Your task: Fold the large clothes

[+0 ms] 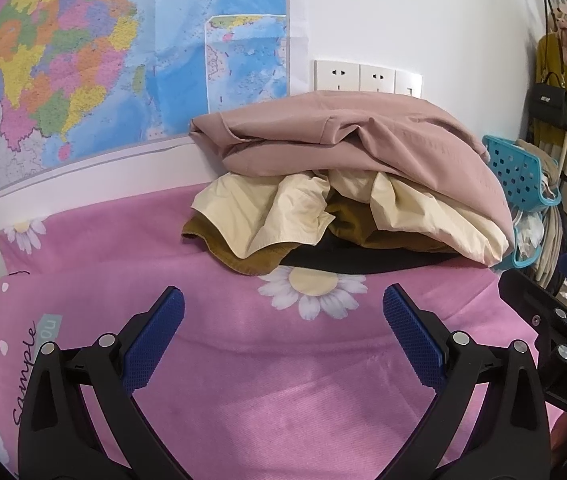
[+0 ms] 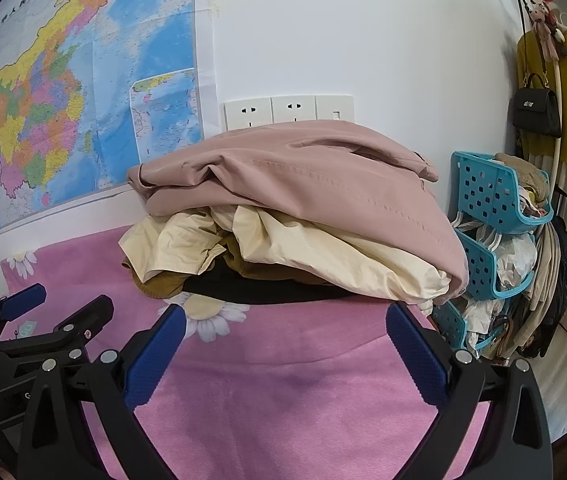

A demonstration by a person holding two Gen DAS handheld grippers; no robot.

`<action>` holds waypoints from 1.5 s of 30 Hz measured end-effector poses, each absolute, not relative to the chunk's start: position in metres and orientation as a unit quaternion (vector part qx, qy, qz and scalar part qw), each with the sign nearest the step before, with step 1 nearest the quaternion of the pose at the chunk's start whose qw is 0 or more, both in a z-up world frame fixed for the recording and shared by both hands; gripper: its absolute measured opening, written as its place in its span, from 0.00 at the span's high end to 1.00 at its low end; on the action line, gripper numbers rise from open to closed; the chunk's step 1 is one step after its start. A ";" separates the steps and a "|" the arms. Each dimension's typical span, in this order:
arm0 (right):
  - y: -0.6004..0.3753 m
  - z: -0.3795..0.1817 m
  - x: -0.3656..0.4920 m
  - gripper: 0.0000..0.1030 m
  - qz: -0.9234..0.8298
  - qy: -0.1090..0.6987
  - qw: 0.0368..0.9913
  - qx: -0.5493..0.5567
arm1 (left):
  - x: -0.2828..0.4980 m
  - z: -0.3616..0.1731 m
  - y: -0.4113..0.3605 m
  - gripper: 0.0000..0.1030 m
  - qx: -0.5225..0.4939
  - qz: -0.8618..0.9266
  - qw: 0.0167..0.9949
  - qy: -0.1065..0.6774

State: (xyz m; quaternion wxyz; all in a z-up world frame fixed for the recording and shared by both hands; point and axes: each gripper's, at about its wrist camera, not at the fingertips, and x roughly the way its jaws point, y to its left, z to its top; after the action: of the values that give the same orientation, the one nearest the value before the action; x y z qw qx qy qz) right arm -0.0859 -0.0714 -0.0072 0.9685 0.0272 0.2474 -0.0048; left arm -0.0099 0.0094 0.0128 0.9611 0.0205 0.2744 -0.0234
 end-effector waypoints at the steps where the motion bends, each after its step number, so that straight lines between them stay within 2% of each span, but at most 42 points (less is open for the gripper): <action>1: -0.071 -0.007 -0.086 0.05 -0.006 0.247 0.969 0.026 | -0.010 0.013 0.010 0.05 0.020 -0.024 0.961 0.274; 45: -0.066 0.003 -0.063 0.05 0.003 0.240 0.971 0.002 | 0.009 0.017 0.013 0.05 0.003 -0.026 0.960 0.280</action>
State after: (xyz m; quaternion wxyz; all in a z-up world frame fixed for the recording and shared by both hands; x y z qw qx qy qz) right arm -0.0625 -0.0658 0.0034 0.9708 0.0020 0.2398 0.0030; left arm 0.0089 0.0131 0.0174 0.9595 0.0034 0.2804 -0.0260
